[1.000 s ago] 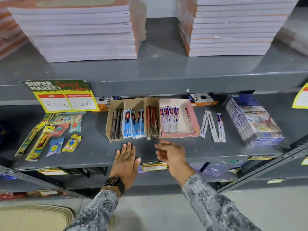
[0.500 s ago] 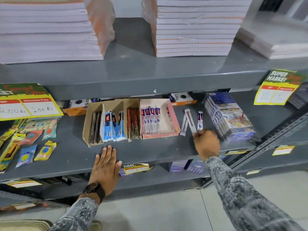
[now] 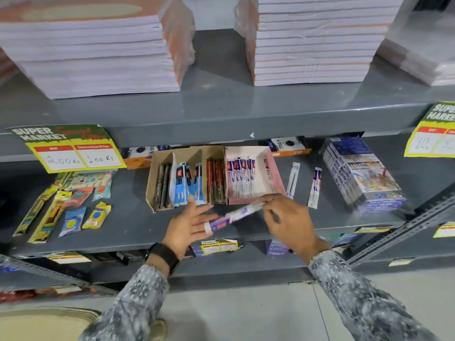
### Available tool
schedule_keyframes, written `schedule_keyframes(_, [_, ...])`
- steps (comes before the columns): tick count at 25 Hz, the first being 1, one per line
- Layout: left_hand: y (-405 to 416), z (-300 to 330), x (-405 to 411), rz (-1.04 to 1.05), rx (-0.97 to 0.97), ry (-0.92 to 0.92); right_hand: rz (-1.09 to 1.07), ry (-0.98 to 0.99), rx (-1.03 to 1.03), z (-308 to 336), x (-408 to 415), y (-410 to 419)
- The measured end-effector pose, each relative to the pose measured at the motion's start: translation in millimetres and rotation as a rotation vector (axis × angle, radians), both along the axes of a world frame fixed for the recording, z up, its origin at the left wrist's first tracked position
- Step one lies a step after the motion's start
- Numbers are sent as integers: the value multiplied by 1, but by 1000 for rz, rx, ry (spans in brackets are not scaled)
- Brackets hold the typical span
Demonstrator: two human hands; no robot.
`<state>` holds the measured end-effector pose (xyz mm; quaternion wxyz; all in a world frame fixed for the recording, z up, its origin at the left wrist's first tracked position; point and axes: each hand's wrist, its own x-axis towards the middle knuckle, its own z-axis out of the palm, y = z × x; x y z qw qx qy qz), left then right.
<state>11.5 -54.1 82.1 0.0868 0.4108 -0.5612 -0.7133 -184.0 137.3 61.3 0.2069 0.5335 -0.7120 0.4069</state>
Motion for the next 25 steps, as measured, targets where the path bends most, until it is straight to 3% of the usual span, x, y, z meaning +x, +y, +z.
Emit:
schedule_keyframes(3, [2, 7, -5, 15, 185, 99, 25, 203, 40, -13, 11, 0])
schedule_keyframes(8, [2, -6, 10, -97, 113, 91, 39, 179, 93, -25, 17, 6])
schedule_keyframes(10, [1, -8, 10, -117, 11, 65, 86, 12, 192, -22, 20, 6])
schedule_keyframes(14, [0, -3, 6, -183, -211, -12, 126, -748, 471, -1, 24, 1])
schedule_keyframes(18, [-4, 5, -4, -173, -300, 49, 194, -924, 709, 22, 15, -8])
schedule_keyframes(20, [-6, 0, -8, -14, -410, 51, 25, -921, 529, 33, 7, -11])
schedule_keyframes(22, [-6, -11, -7, 94, -613, -39, -242, -770, 277, 42, -6, -16])
schedule_keyframes(23, [-6, -19, -4, 59, -740, -116, -352, -618, 205, 46, -12, -21])
schedule_keyframes(25, [-4, -39, 4, -175, -914, -291, -474, -306, 247, 48, -24, -33])
